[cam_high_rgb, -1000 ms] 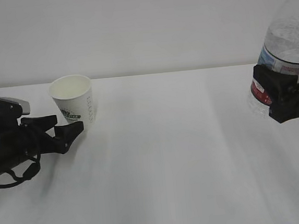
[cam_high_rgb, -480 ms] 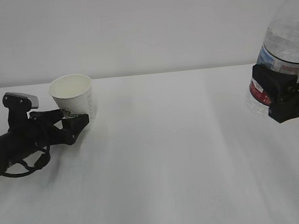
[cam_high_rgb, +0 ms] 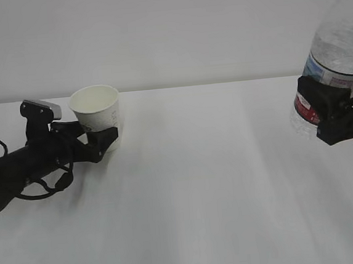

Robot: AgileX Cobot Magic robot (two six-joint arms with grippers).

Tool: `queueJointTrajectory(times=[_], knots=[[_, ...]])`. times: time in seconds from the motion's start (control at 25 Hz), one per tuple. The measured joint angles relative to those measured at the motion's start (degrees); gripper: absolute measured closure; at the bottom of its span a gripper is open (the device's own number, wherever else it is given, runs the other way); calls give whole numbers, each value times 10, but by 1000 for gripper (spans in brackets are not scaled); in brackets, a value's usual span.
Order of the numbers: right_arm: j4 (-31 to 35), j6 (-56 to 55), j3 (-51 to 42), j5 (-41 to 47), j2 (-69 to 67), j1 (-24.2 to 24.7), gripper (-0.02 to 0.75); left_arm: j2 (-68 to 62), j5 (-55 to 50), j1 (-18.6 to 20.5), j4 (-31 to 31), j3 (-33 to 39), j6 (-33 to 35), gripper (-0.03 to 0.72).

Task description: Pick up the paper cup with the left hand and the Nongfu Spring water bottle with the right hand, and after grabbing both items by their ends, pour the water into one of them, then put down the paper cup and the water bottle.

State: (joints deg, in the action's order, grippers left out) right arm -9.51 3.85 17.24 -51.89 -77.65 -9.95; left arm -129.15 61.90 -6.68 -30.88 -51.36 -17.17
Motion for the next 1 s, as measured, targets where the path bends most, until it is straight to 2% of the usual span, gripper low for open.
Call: queueJointTrajectory(times=[0.24, 0.32, 0.64, 1.0], knots=[[0, 0, 0, 0, 0, 0, 249, 0, 0, 0, 1, -1, 0, 148], [0, 0, 0, 0, 0, 0, 249, -1, 0, 0, 1, -1, -1, 162], [0, 0, 0, 0, 0, 0, 250, -3, 13, -3, -23, 2, -3, 169], [-1, 0, 0, 0, 0, 0, 250, 47, 14, -1, -23, 58, -3, 171]])
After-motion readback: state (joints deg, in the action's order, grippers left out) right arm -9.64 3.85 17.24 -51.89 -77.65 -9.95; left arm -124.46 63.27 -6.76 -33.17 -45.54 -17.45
